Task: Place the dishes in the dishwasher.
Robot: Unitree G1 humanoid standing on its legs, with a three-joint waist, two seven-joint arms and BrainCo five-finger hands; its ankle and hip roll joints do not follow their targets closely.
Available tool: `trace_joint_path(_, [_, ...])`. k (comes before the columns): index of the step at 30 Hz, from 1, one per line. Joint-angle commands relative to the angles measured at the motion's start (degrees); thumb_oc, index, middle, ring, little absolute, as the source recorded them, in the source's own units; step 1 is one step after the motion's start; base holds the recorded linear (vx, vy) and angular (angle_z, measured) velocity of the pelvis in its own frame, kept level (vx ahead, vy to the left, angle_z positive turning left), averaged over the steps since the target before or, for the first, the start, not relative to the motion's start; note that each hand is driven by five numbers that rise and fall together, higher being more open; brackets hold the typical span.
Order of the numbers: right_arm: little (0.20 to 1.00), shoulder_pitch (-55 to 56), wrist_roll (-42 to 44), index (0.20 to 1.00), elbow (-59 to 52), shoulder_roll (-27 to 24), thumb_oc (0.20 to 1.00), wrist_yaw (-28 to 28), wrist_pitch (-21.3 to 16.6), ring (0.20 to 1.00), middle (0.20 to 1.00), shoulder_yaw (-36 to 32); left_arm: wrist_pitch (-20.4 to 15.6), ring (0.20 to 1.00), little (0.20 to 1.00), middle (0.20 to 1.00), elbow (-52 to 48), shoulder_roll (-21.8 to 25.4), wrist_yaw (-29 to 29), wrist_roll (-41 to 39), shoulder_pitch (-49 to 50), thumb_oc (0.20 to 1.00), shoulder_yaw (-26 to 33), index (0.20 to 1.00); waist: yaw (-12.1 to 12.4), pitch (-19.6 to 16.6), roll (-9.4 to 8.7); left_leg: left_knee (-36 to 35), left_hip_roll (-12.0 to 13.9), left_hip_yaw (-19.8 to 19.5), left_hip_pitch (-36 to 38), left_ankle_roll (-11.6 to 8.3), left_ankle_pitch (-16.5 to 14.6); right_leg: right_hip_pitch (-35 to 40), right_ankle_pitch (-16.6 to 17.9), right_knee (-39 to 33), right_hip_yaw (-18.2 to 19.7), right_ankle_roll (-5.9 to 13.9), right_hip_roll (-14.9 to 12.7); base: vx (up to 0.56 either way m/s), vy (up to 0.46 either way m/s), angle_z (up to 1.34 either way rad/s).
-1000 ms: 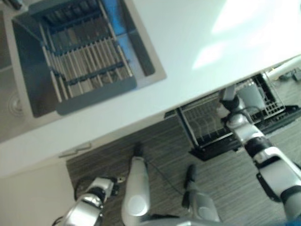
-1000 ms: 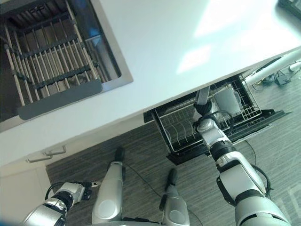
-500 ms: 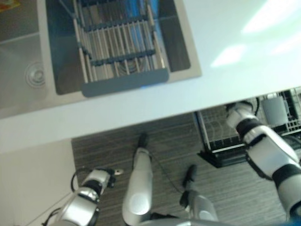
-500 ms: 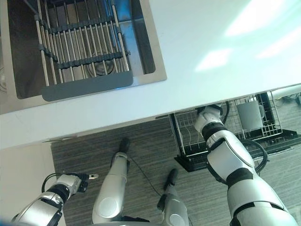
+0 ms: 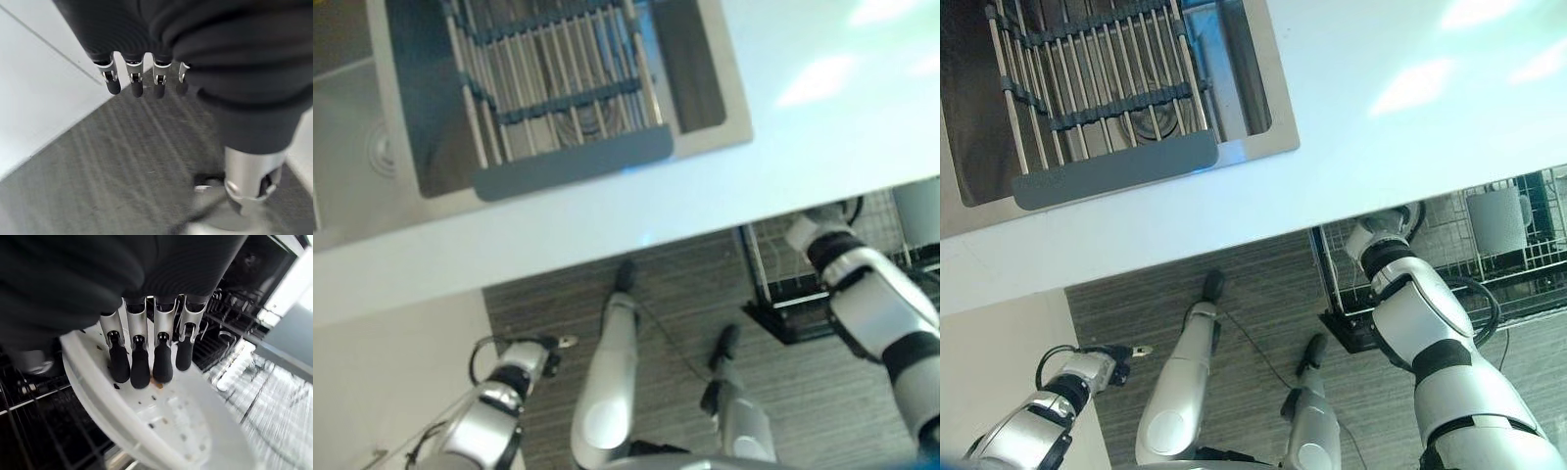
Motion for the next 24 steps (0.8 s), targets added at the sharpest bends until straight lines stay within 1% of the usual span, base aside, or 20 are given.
trace_joint_path(1, [1.0, 2.4, 12.0, 1.0, -0.2, 0.2, 1.0, -1.8, -3.3, 1.0, 1.0, -3.6, -2.7, 1.0, 1.0, 1.0, 0.8, 1.4, 3.5, -4.1, -1.6, 1.0, -0.8, 1.0, -0.7, 2.6, 0.36, 1.9, 1.1, 1.2, -7.8, -0.37, 5.7, 5.8, -8.8, 6.8, 5.0, -2.73, 0.9, -0.06, 0.043, 0.0])
trace_joint_path(2, [1.0, 2.7, 15.0, 1.0, 0.1, 0.7, 1.0, -2.4, -5.3, 1.0, 1.0, -4.8, -3.1, 1.0, 1.0, 1.0, 0.5, 1.2, 4.0, -5.0, -2.7, 1.0, -0.8, 1.0, -1.1, 2.9, 0.46, 2.6, 1.1, 1.4, -8.1, -0.35, 5.5, 5.2, -8.9, 7.4, 5.2, -2.88, 0.8, -0.05, 0.035, -0.02])
trace_joint_path(3, [1.0, 2.8, 16.0, 1.0, 0.1, 0.8, 1.0, -2.3, -6.0, 1.0, 1.0, -5.3, -3.1, 1.0, 1.0, 1.0, 0.3, 1.2, 4.2, -5.4, -3.3, 1.0, -0.9, 1.0, -1.3, 2.9, 0.52, 2.9, 1.1, 1.4, -8.3, -0.34, 5.4, 4.7, -9.0, 7.9, 5.4, -2.93, 0.8, -0.04, 0.03, -0.03])
trace_joint_path(4, [1.0, 2.9, 17.2, 1.0, 0.2, 0.9, 1.0, -2.6, -6.6, 1.0, 1.0, -5.6, -2.8, 1.0, 1.0, 1.0, 0.3, 1.1, 4.2, -5.7, -3.8, 1.0, -0.9, 1.0, -1.5, 2.9, 0.53, 3.1, 1.1, 1.4, -8.4, -0.34, 5.3, 4.5, -9.1, 8.2, 5.5, -3.01, 0.9, -0.03, 0.028, -0.03])
trace_joint_path(5, [1.0, 3.2, 20.4, 1.0, 0.3, 1.2, 1.0, -2.1, -8.3, 1.0, 1.0, -6.3, -2.0, 1.0, 1.0, 1.0, 0.2, 0.8, 4.6, -6.5, -4.7, 1.0, -0.9, 1.0, -1.8, 2.9, 0.56, 3.4, 1.2, 1.5, -8.6, -0.32, 5.2, 4.0, -9.2, 8.5, 5.7, -3.13, 0.9, -0.03, 0.026, -0.01])
trace_joint_path(6, [1.0, 3.3, 21.0, 1.0, 0.4, 1.5, 1.0, -2.1, -8.5, 1.0, 1.0, -6.8, -1.8, 1.0, 1.0, 1.0, 0.3, 0.6, 4.9, -7.0, -5.2, 1.0, -1.0, 1.0, -2.0, 2.9, 0.59, 3.5, 1.2, 1.5, -8.7, -0.34, 5.1, 3.7, -9.2, 8.7, 5.8, -3.17, 1.0, -0.04, 0.028, -0.02])
trace_joint_path(9, [1.0, 3.7, 24.0, 1.0, 0.9, 1.5, 1.0, -2.9, -10.8, 1.0, 1.0, -7.5, -1.8, 1.0, 1.0, 1.0, 1.4, 0.3, 5.2, -8.0, -6.5, 1.0, -1.3, 1.0, -2.6, 2.9, 0.67, 3.8, 1.3, 1.9, -8.9, -0.31, 5.0, 2.8, -9.3, 9.3, 6.0, -3.39, 1.1, -0.04, 0.021, -0.06])
trace_joint_path(10, [1.0, 4.0, 28.6, 1.0, 0.7, 1.7, 1.0, -4.5, -12.1, 1.0, 1.0, -8.3, -1.5, 1.0, 1.0, 1.0, 1.4, 0.3, 5.6, -8.6, -6.8, 1.0, -1.3, 1.0, -2.9, 2.9, 0.77, 3.7, 1.4, 2.0, -8.6, -0.31, 4.9, 2.7, -9.3, 9.4, 6.1, -3.5, 1.2, -0.02, 0.037, -0.07])
trace_joint_path(11, [1.0, 4.3, 31.4, 1.0, 0.3, 2.0, 1.0, -5.2, -13.1, 1.0, 1.0, -9.1, -1.5, 1.0, 1.0, 1.0, 1.6, 0.2, 5.7, -8.9, -6.7, 1.0, -1.3, 1.0, -3.0, 2.9, 0.79, 3.6, 1.6, 2.2, -8.3, -0.34, 4.8, 2.6, -9.4, 9.5, 6.2, -3.57, 1.3, -0.03, 0.054, -0.08])
trace_joint_path(12, [1.0, 4.5, 35.2, 1.0, 0.0, 2.4, 1.0, -6.7, -15.0, 1.0, 1.0, -10.2, -1.4, 1.0, 1.0, 1.0, 1.8, 0.0, 5.9, -9.3, -6.9, 1.0, -1.3, 1.0, -3.2, 2.9, 0.89, 3.1, 1.7, 2.5, -7.9, -0.38, 4.9, 2.6, -9.3, 9.5, 6.3, -3.66, 1.4, -0.02, 0.056, -0.06])
trace_joint_path(14, [1.0, 4.8, 38.8, 1.0, -0.6, 3.2, 1.0, -7.9, -17.9, 1.0, 1.0, -11.9, -1.1, 1.0, 1.0, 1.0, 2.3, -0.3, 6.3, -9.9, -7.1, 1.0, -1.2, 1.0, -3.6, 2.9, 0.9, 3.0, 1.9, 2.9, -7.5, -0.47, 4.9, 2.8, -9.4, 9.4, 6.5, -3.72, 1.4, -0.02, 0.058, -0.09])
trace_joint_path(15, [1.0, 5.4, 40.7, 1.0, -2.0, 3.9, 1.0, -9.6, -20.0, 1.0, 1.0, -13.1, -0.8, 1.0, 1.0, 1.0, 2.3, -0.5, 6.6, -10.5, -7.3, 1.0, -1.0, 1.0, -4.0, 2.9, 0.89, 2.8, 2.0, 3.3, -7.2, -0.55, 4.9, 3.0, -9.3, 9.3, 6.8, -3.68, 1.4, -0.03, 0.062, -0.12])
trace_joint_path(16, [1.0, 6.0, 42.3, 1.0, -3.9, 4.1, 1.0, -11.2, -20.6, 1.0, 1.0, -13.6, -0.4, 1.0, 1.0, 1.0, 2.1, -0.6, 6.9, -10.7, -7.4, 1.0, -0.8, 1.0, -4.3, 2.9, 0.86, 2.6, 2.1, 3.6, -6.8, -0.56, 4.9, 3.2, -9.2, 9.1, 6.9, -3.62, 1.5, -0.03, 0.067, -0.12])
trace_joint_path(17, [1.0, 6.9, 40.6, 1.0, -6.6, 3.9, 1.0, -13.5, -22.0, 1.0, 1.0, -13.7, -0.1, 1.0, 1.0, 1.0, 1.8, -0.7, 7.0, -11.0, -7.3, 1.0, -0.8, 1.0, -4.6, 2.9, 0.85, 2.2, 2.2, 4.0, -6.3, -0.61, 4.9, 3.4, -9.0, 8.9, 6.9, -3.57, 1.5, -0.03, 0.058, -0.12])
trace_joint_path(18, [1.0, 7.6, 42.0, 1.0, -9.7, 3.3, 1.0, -16.0, -22.8, 1.0, 1.0, -13.6, 0.1, 1.0, 1.0, 1.0, 1.3, -0.7, 7.3, -11.5, -6.9, 1.0, -0.8, 1.0, -5.0, 2.9, 0.77, 1.8, 2.4, 4.3, -5.7, -0.69, 4.8, 3.5, -8.8, 8.8, 6.9, -3.5, 1.5, -0.03, 0.053, -0.06])
trace_joint_path(19, [1.0, 8.4, 42.8, 1.0, -12.7, 3.1, 1.0, -17.6, -22.1, 1.0, 1.0, -13.9, 0.4, 1.0, 1.0, 1.0, 0.8, -0.8, 7.7, -11.9, -6.6, 1.0, -0.7, 1.0, -5.3, 2.9, 0.63, 1.7, 2.5, 4.5, -5.4, -0.75, 4.8, 3.6, -8.7, 8.7, 7.0, -3.4, 1.5, -0.05, 0.084, -0.04])
trace_joint_path(20, [1.0, 13.0, 48.0, 1.0, -21.6, 3.5, 1.0, -20.5, -21.3, 1.0, 1.0, -15.4, 0.6, 1.0, 1.0, 1.0, -0.4, -1.2, 9.5, -13.2, -5.0, 1.0, -0.5, 1.0, -6.8, 2.5, -0.03, 0.7, 3.0, 5.5, -3.8, -0.9, 4.6, 3.8, -8.2, 8.4, 7.7, -3.19, 1.6, -0.04, 0.076, -0.03])
trace_joint_path(23, [1.0, 17.4, 46.9, 1.0, -26.6, 3.6, 1.0, -21.1, -21.9, 1.0, 1.0, -16.1, 1.1, 1.0, 1.0, 1.0, -1.4, -1.3, 10.3, -13.6, -3.5, 1.0, -0.1, 1.0, -7.6, 2.1, -0.46, -0.2, 3.5, 6.3, -2.1, -0.96, 4.4, 4.6, -8.0, 7.8, 7.6, -3.02, 1.5, -0.01, 0.027, -0.1])
trace_joint_path(24, [1.0, 20.4, 46.5, 1.0, -30.2, 3.8, 1.0, -20.7, -21.7, 1.0, 1.0, -16.4, 1.5, 1.0, 1.0, 1.0, -2.0, -1.2, 10.6, -13.6, -2.3, 1.0, 0.1, 1.0, -8.1, 1.5, -0.89, -0.7, 4.0, 6.9, -0.9, -0.99, 4.2, 5.2, -7.7, 7.5, 7.6, -2.85, 1.4, 0.01, 0.0, -0.12])
